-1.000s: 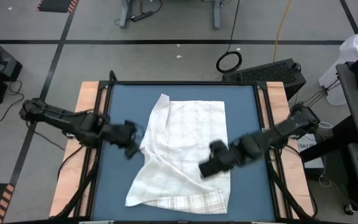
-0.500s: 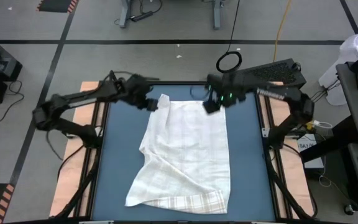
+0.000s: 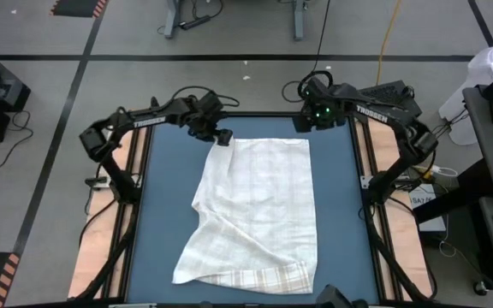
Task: Roll towel
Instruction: Fold the white towel
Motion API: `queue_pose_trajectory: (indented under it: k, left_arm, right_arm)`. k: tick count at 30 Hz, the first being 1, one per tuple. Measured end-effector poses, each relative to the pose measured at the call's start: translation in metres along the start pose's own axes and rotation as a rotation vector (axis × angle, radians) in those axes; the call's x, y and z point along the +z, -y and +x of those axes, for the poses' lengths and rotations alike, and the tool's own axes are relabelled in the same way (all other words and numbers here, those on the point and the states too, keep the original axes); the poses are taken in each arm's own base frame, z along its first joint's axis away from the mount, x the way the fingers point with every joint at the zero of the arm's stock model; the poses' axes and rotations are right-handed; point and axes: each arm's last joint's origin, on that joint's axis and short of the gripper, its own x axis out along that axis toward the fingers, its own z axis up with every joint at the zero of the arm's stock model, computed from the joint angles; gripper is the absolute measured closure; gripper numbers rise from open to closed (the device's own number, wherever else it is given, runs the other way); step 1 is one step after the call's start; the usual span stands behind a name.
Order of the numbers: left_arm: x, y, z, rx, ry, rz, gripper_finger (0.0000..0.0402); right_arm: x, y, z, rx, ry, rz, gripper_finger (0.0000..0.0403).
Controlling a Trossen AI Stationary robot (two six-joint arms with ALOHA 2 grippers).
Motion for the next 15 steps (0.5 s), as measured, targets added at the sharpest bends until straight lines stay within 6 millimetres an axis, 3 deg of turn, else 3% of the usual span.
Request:
queue_pose_trajectory:
  k: [7,15]
  left_arm:
    - [0.013,-0.001,-0.016,0.067,0.114,0.038,0.0021]
    - [0.031,-0.025,0.005,0.104,0.107,0.176,0.0033]
  right_arm:
    - [-0.018,0.007,0.039,0.044,-0.034,0.092,0.0152]
    - [-0.024,0.011,0.058,0.061,0.013,0.179,0.0152]
